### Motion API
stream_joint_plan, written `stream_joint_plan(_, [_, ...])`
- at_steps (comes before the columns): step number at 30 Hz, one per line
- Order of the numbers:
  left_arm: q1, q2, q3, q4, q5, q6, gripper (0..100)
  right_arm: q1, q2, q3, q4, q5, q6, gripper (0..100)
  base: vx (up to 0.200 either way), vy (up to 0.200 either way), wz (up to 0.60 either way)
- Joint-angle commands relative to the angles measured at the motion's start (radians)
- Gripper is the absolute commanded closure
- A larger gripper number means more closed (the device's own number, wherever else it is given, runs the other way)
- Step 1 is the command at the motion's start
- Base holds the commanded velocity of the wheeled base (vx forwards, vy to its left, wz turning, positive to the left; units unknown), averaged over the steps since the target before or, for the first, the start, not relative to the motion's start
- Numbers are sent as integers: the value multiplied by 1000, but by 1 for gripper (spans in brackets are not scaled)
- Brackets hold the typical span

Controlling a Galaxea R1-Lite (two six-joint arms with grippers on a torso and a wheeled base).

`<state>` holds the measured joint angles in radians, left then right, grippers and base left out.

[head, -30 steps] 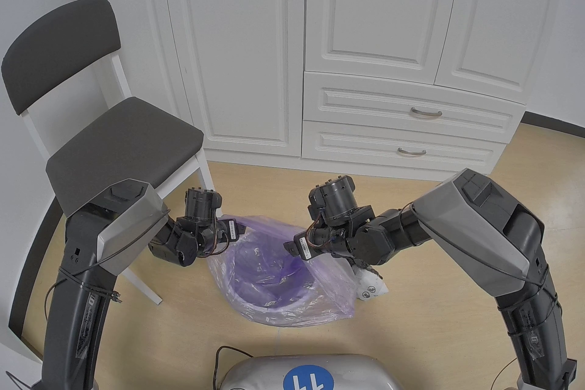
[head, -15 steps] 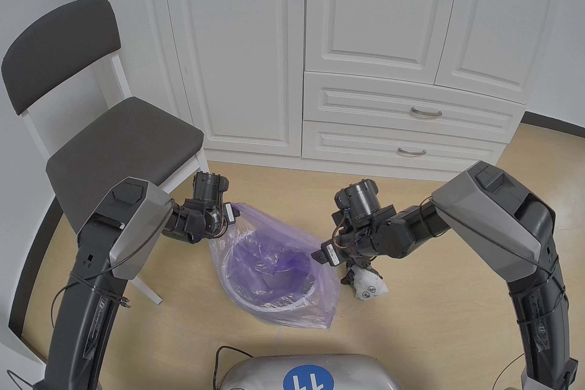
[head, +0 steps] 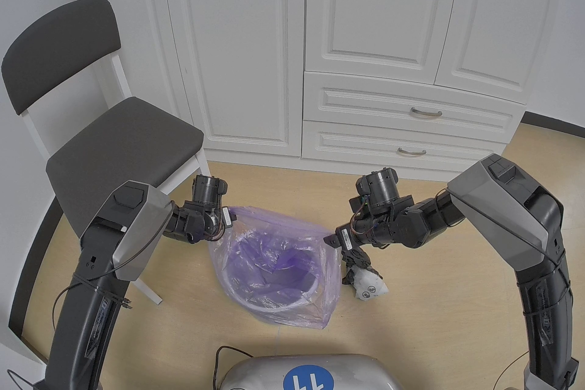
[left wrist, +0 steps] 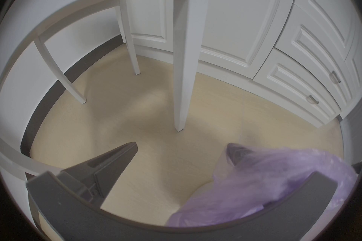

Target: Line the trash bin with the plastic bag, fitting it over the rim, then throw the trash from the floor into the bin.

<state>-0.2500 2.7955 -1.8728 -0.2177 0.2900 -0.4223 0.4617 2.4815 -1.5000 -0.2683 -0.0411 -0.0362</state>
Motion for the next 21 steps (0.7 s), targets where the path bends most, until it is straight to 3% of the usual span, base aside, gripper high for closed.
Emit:
stream_joint_plan(1, [-3,-22,38,3,0,0,0,6,62,-54,-37,-10,19,0,0,0,0])
stream_joint_plan(4, [-9,-94,152,-8,-15,17,0,11,163,-212,-35,-68,90,0,0,0,0])
stream_joint_plan(7, [-11,-131,207,-11,-41,30,0,8,231,-318,-29,-108,105,0,0,0,0])
stream_joint_plan(9, [-11,-191,290,-14,-101,70,0,2,332,-482,-3,-166,122,0,0,0,0])
stream_joint_plan(16, [-14,-307,483,-63,-193,191,0,6,384,-500,1,-189,174,0,0,0,0])
stream_joint_plan(21, [-51,-349,649,-287,-213,323,0,23,373,-500,-6,-189,196,0,0,0,0])
